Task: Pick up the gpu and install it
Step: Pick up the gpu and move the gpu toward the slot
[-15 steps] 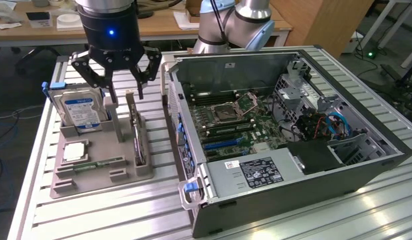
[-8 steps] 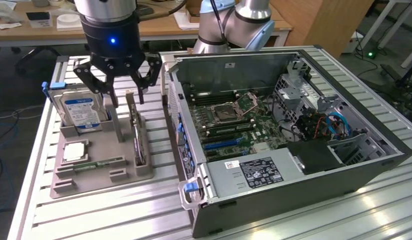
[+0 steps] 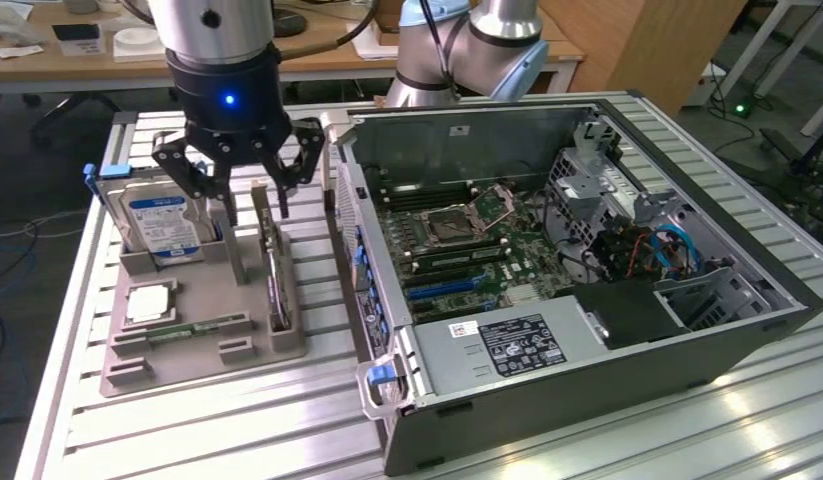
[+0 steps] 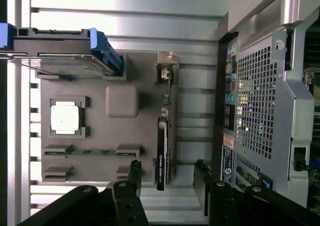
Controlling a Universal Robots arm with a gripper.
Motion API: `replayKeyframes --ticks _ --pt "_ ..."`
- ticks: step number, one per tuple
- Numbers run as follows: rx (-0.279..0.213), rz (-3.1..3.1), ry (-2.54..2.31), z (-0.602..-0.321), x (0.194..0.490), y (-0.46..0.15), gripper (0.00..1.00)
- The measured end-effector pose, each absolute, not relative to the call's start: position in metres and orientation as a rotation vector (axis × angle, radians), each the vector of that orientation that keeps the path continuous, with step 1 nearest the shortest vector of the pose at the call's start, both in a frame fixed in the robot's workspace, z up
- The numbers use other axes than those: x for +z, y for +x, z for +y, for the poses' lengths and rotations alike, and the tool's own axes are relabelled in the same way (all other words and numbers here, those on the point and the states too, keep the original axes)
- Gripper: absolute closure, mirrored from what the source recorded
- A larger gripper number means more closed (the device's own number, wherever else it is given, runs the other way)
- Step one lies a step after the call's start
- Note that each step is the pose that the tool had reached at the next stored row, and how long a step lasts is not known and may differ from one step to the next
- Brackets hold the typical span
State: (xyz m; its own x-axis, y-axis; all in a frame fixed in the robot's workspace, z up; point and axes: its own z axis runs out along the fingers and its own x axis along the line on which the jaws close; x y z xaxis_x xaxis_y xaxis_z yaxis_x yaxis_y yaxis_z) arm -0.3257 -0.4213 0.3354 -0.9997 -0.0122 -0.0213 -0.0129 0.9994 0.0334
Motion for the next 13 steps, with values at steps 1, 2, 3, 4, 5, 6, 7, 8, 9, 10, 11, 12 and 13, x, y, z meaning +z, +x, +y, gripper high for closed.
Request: replayKeyframes --ticks 1,2,3,4,5,6,7,8,9,10,11,12,13 --pt "0.052 3.120 -0.019 -0.421 0.334 -0.326 0.45" --pt "0.052 3.120 -0.019 -0.421 0.333 -0.326 0.45" --pt "0.052 3.120 -0.019 -0.421 0.332 -0.326 0.45" --pt "0.052 3.120 -0.019 -0.421 0.331 -0.326 0.45" --pt "0.052 3.120 -0.019 -0.421 0.329 -0.326 0.45" --pt "0.052 3.120 -0.019 -0.421 0.328 -0.326 0.45" --pt "0.052 3.120 -0.019 -0.421 0.327 -0.326 0.45" --pt "0.052 3.120 -0.019 -0.421 0.326 -0.326 0.45" --pt "0.052 3.120 -0.019 -0.421 0.325 -0.326 0.45" --pt "0.052 3.120 -0.019 -0.421 0.323 -0.326 0.45" --pt "0.052 3.120 -0.020 -0.421 0.322 -0.326 0.45" --pt "0.052 3.120 -0.019 -0.421 0.320 -0.326 0.45" --pt "0.052 3.120 -0.019 -0.421 0.319 -0.326 0.45"
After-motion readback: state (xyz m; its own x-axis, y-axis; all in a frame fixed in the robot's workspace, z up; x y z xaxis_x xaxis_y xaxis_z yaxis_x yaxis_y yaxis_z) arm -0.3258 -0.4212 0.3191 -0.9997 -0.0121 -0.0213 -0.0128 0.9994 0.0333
